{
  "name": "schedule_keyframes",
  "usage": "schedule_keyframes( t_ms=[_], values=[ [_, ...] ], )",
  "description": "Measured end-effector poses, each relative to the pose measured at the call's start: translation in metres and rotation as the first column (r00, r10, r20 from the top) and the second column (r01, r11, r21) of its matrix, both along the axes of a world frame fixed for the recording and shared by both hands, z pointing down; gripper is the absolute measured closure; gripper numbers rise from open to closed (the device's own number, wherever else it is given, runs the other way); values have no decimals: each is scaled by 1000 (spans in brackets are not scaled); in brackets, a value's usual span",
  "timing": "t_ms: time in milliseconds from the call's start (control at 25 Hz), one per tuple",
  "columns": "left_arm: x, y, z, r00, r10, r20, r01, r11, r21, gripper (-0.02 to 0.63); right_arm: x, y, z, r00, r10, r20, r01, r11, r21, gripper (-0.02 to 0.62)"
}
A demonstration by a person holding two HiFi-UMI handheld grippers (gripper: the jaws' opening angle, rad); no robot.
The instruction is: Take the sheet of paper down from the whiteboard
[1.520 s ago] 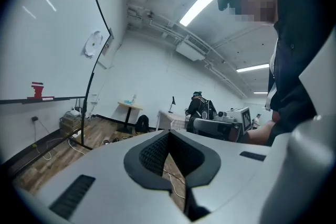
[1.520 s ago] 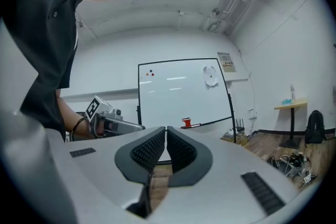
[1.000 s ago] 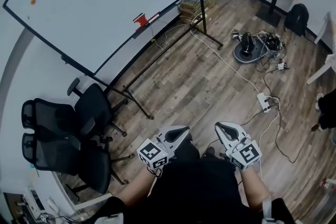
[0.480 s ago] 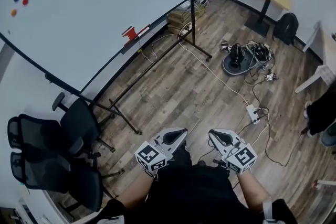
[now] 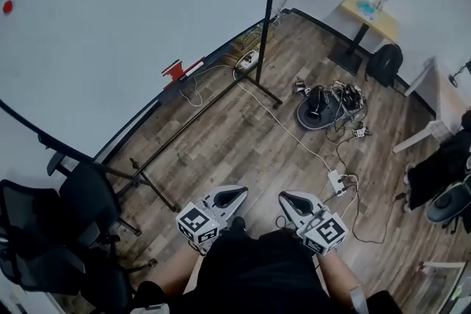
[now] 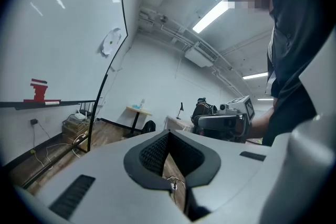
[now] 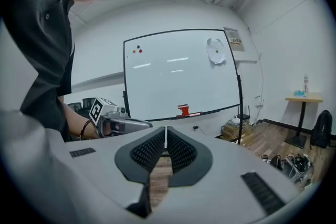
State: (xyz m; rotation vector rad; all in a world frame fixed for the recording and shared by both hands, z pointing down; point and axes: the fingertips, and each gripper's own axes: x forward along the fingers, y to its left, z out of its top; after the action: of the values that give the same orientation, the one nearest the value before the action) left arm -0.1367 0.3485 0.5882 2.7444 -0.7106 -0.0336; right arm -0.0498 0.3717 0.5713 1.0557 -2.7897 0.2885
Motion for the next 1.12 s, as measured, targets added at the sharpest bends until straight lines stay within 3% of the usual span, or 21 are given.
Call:
schedule_keyframes(
  t_ms=[200, 360, 560, 720, 960, 1120],
  values=[
    [-3, -32, 19, 999, -2, -42, -2, 997, -82, 594, 0, -20, 23, 998, 17, -59, -22, 997, -71, 571],
    [-1, -53, 22, 1000, 11, -24, -13, 996, -89, 594, -7, -51, 29, 999, 9, -43, -12, 996, -83, 571],
    [-16, -103, 25, 998, -64, 4, 64, 994, -84, 594, -19, -99, 26, 999, -49, -4, 49, 998, -44, 571],
    [10, -137, 11, 994, -103, 21, 104, 991, -87, 594, 8, -145, 25, 997, -75, 22, 76, 996, -44, 571],
    [44, -218, -15, 983, -156, 100, 162, 986, -46, 594, 24, -242, 7, 983, -141, 115, 141, 990, 11, 571],
    [61, -273, -50, 971, -201, 132, 199, 980, 27, 594, 41, -290, -9, 964, -203, 172, 200, 979, 36, 571]
  ],
)
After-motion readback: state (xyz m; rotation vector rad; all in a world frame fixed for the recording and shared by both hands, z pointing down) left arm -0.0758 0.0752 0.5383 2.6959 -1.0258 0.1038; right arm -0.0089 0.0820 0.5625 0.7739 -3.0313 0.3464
